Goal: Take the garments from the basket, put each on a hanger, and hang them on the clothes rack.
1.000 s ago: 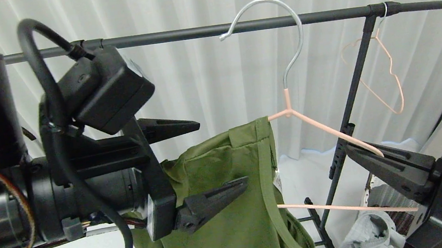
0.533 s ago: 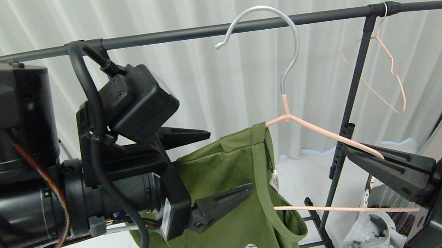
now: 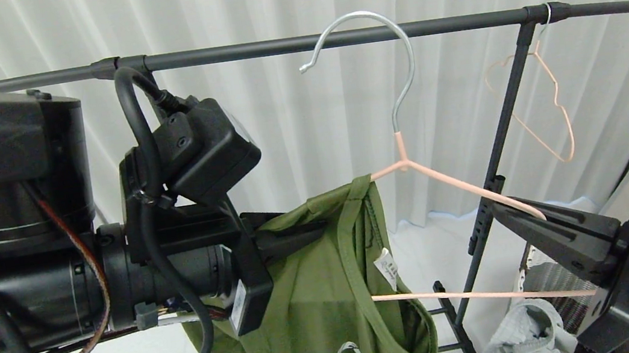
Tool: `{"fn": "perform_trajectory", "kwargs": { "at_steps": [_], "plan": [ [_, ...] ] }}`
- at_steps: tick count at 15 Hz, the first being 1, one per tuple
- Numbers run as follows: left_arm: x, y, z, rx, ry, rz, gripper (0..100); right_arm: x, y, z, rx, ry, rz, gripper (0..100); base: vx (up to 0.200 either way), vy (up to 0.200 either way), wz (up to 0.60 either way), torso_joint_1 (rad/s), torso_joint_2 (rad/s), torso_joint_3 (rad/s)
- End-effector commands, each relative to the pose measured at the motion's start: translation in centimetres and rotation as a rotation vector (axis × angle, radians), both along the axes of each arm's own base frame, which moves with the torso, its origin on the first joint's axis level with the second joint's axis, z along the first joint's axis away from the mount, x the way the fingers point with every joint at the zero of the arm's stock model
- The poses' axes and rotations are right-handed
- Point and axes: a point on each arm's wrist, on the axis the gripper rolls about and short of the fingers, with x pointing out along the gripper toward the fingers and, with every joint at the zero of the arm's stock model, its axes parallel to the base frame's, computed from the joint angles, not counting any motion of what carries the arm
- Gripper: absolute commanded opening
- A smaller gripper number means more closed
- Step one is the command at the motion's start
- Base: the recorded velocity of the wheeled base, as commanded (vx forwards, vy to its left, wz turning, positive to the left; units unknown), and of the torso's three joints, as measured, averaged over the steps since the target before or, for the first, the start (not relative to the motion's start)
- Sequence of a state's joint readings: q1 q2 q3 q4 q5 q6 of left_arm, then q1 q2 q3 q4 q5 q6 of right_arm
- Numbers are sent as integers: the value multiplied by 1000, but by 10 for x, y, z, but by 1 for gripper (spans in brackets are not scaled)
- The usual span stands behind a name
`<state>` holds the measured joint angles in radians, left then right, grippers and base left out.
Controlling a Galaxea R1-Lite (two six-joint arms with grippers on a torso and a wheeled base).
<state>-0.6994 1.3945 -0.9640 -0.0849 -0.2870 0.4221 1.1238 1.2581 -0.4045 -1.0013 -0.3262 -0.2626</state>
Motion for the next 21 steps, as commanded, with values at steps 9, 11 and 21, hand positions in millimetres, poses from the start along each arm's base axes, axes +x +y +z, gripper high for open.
{"fn": "perform_trajectory", "kwargs": {
  "at_steps": [9,11,21],
  "plan": [
    [0,7,-5,55,-115,179,0,17,-10,-1,-23,-10,-143,100,0,0,0,0,0,0],
    [4,6,1,36,-153,256,0,15,-8,0,-19,-11,-121,100,0,0,0,0,0,0],
    [-9,12,38,-141,-174,351,0,30,62,-20,122,323,-4,100,0,0,0,0,0,0]
  ]
}}
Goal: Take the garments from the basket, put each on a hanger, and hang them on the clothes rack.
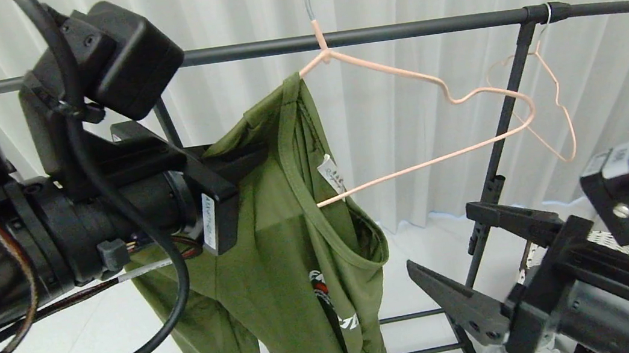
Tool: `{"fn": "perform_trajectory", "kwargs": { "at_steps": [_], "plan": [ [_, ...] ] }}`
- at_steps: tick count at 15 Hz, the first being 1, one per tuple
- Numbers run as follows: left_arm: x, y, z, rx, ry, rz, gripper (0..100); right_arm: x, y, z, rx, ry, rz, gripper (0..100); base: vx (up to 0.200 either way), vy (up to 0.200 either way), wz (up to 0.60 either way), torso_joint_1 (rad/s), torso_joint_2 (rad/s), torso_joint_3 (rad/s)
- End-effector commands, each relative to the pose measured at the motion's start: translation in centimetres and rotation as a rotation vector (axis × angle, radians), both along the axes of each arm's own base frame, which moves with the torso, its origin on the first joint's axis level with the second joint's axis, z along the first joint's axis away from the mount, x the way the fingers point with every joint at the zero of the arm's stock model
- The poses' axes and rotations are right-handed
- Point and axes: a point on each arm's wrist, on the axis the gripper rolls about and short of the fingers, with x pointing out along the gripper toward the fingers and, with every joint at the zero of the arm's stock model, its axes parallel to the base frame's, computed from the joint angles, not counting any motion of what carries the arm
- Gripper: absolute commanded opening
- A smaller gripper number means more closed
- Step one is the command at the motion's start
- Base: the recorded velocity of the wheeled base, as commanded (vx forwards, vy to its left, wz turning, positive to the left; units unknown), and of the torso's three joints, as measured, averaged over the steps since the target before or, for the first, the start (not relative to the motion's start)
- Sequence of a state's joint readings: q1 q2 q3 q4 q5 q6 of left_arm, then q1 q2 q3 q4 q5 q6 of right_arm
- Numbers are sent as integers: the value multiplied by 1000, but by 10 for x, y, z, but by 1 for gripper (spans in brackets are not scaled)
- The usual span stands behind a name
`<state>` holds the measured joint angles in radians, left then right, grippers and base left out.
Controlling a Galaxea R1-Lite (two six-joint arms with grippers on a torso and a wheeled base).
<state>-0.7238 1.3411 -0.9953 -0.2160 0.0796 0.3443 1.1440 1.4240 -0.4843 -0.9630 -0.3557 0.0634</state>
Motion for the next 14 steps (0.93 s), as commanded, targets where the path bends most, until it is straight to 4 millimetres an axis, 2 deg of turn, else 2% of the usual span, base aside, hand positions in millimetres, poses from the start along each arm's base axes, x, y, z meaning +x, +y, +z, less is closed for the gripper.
{"fn": "perform_trajectory", "kwargs": {
  "at_steps": [1,4,10,12,14],
  "plan": [
    [-5,5,6,-16,-20,0,0,26,29,-6,-2,55,-46,100,0,0,0,0,0,0],
    [-7,5,8,-21,-27,-2,0,49,41,-22,-14,114,-100,100,0,0,0,0,0,0],
    [-7,6,9,-25,-30,-3,0,53,50,-43,-80,145,-105,100,0,0,0,0,0,0],
    [-7,6,9,-24,-29,-3,0,53,48,-51,-115,154,-118,100,0,0,0,0,0,0],
    [-6,7,6,-16,-25,9,0,57,36,-63,-188,153,-175,100,0,0,0,0,0,0]
  ]
}}
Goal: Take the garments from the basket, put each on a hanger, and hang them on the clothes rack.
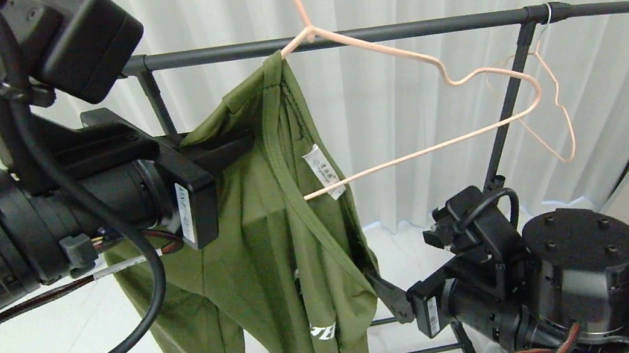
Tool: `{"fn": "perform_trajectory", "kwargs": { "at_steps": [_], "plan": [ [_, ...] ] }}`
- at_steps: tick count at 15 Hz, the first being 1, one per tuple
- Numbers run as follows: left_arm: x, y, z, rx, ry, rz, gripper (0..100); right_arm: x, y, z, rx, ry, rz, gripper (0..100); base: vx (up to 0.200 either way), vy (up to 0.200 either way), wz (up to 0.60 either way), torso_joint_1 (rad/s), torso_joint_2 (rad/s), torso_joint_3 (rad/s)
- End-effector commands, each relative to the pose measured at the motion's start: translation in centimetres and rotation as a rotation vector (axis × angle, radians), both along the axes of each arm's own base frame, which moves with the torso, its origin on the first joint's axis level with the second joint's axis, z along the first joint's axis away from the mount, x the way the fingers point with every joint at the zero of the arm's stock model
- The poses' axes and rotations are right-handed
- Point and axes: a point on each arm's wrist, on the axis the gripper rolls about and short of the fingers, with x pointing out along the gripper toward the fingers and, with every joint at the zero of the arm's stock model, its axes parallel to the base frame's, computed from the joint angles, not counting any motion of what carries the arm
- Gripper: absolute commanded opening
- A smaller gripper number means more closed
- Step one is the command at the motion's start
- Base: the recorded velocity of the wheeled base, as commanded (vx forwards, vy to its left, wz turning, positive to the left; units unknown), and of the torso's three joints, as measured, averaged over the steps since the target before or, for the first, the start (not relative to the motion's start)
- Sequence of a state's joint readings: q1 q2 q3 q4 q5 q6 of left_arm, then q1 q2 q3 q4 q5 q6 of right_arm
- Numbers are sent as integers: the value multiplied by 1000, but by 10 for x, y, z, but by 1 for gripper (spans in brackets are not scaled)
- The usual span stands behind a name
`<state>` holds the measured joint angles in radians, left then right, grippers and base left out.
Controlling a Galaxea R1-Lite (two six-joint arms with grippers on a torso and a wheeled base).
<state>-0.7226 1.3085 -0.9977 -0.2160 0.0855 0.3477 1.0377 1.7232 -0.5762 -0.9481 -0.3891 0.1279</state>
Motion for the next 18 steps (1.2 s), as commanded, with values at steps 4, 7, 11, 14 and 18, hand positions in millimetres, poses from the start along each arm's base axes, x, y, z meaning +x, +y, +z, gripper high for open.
{"fn": "perform_trajectory", "kwargs": {
  "at_steps": [4,7,11,14,18],
  "plan": [
    [6,6,-15,52,26,130,0,38,-62,-12,-161,-33,-279,100,0,0,0,0,0,0],
    [8,9,-29,92,56,169,0,54,-94,3,-143,-71,-412,100,0,0,0,0,0,0],
    [4,13,-47,153,86,181,0,60,-118,18,-125,-113,-499,100,0,0,0,0,0,0],
    [2,14,-57,176,110,176,0,57,-121,24,-111,-133,-503,100,0,0,0,0,0,0],
    [7,10,-68,221,139,177,0,42,-126,43,-71,-207,-394,100,0,0,0,0,0,0]
  ]
}}
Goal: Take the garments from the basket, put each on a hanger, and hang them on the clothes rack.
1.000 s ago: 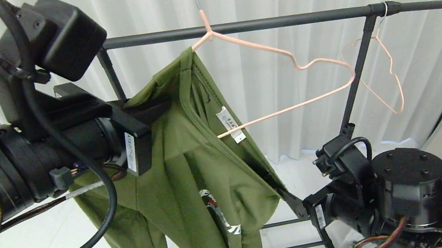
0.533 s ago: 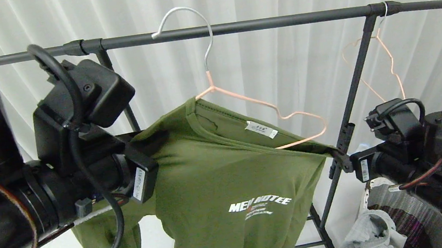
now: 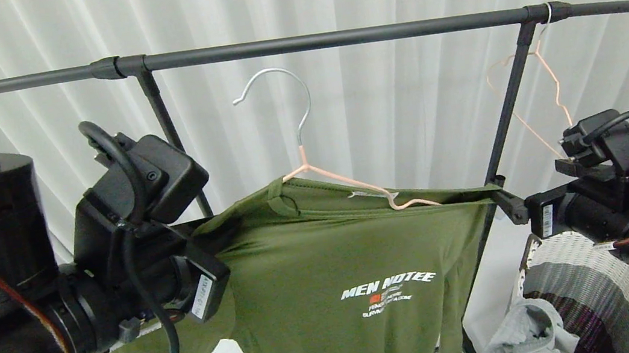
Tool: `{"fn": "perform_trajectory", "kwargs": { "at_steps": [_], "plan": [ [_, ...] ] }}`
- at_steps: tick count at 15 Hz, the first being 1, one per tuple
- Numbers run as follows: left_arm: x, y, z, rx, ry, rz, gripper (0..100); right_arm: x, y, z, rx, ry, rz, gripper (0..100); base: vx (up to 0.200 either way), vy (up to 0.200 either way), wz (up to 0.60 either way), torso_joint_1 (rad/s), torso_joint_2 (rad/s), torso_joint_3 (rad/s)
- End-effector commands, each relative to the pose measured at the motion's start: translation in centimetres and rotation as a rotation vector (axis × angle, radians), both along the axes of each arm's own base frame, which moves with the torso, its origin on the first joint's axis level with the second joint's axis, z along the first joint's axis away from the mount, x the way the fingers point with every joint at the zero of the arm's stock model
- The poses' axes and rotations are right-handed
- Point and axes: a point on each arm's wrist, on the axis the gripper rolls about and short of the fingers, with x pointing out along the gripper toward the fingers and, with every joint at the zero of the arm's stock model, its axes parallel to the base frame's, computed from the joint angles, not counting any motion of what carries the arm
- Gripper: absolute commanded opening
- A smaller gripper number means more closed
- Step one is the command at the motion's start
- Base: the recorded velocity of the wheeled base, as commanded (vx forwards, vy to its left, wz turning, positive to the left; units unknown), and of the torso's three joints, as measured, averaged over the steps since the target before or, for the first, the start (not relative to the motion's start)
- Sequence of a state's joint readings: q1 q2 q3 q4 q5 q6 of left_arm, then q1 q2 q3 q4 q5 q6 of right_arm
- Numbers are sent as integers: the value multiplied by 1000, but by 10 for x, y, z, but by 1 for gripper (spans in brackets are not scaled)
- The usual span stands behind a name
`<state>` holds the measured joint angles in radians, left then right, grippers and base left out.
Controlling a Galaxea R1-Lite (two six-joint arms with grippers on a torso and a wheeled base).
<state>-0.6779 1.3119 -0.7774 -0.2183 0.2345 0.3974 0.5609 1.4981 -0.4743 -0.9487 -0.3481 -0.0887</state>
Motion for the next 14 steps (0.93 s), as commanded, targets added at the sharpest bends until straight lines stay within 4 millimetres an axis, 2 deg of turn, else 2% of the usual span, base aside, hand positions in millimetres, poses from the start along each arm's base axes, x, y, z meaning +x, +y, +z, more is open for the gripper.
{"fn": "perform_trajectory", "kwargs": {
  "at_steps": [1,3,5,7,11,14],
  "plan": [
    [6,-5,-5,15,15,4,0,-12,-3,14,33,-51,50,100,0,0,0,0,0,0],
    [12,-10,-6,5,-6,23,0,-19,-1,18,44,-66,93,100,0,0,0,0,0,0],
    [21,-16,-5,-33,-58,55,0,-40,9,26,46,-70,240,100,0,0,0,0,0,0],
    [20,-16,-5,-44,-58,52,0,-49,7,31,-2,-49,341,100,0,0,0,0,0,0],
    [16,-14,-5,-77,-70,43,0,-48,10,47,-51,-18,438,100,0,0,0,0,0,0],
    [4,-9,-6,-109,-63,-112,0,-46,17,64,-157,83,661,100,0,0,0,0,0,0]
  ]
}}
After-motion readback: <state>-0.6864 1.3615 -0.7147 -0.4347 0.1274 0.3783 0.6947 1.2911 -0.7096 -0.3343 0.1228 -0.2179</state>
